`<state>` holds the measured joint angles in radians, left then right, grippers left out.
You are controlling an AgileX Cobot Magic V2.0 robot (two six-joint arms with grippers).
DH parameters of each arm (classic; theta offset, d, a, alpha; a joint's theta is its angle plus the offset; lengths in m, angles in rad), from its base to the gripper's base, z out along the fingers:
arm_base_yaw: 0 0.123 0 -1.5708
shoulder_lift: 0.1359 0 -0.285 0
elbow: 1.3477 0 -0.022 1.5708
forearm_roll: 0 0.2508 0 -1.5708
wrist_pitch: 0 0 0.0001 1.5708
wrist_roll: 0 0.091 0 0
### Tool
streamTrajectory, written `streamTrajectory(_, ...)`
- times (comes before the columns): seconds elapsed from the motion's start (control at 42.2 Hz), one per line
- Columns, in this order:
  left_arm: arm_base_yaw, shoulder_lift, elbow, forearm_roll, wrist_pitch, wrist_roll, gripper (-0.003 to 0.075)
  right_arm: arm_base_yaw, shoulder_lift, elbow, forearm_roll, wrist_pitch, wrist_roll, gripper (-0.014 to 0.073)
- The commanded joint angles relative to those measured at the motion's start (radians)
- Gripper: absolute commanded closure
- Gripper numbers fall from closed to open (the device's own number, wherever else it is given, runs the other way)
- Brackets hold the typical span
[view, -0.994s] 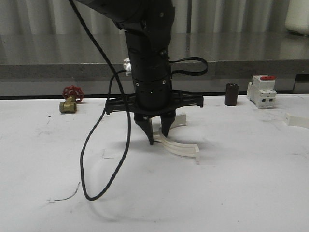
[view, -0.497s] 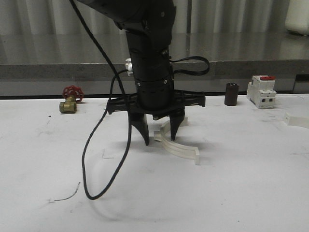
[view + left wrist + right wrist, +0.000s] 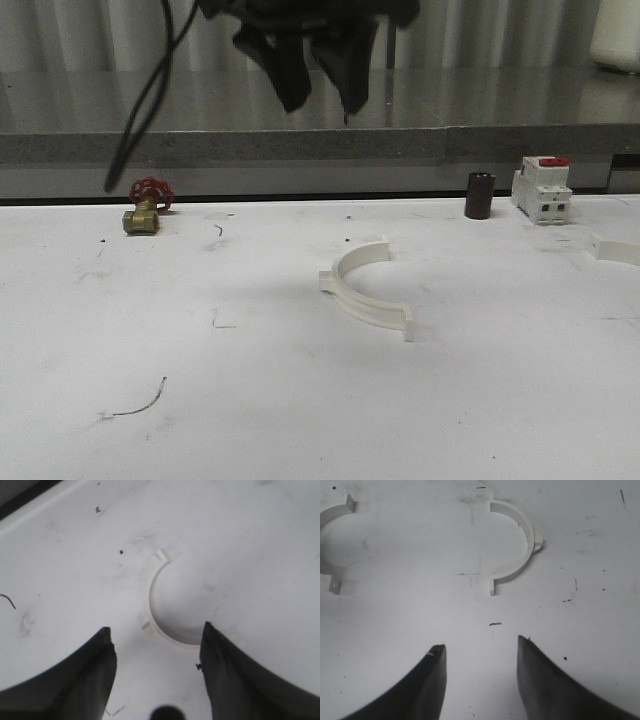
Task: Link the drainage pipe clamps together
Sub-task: 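Open the left gripper and lift it away from the clamp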
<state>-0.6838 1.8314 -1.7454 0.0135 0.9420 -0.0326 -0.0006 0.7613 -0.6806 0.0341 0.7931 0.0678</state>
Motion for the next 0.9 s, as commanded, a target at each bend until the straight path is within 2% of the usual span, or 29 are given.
streamTrajectory(0.0,0.052,-0.162,0.051,-0.160,-0.073,0.174,0.0345,-0.006,0.001,-0.031,-0.012,-0.050,-0.002,0.0226)
streamTrajectory(0.047,0.075,-0.200,0.101,-0.215,-0.083,0.220,0.0345,-0.006,0.001,-0.031,-0.012,-0.050,-0.002,0.0226)
streamTrajectory(0.189,0.128,-0.369,0.285,-0.223,-0.155,0.229,0.0345,-0.006,0.001,-0.031,-0.012,-0.050,-0.002,0.0226)
streamTrajectory(0.426,0.140,-0.656,0.598,-0.223,-0.297,0.229,0.0345,-0.006,0.001,-0.031,-0.012,-0.050,-0.002,0.0226)
streamTrajectory(0.686,0.140,-0.945,0.872,-0.223,-0.288,0.229,0.0345,-0.006,0.001,-0.031,-0.012,-0.050,-0.002,0.0226)
streamTrajectory(0.876,0.140,-1.120,1.012,-0.226,-0.256,0.229,0.0345,-0.006,0.001,-0.031,-0.012,-0.050,-0.002,0.0226)
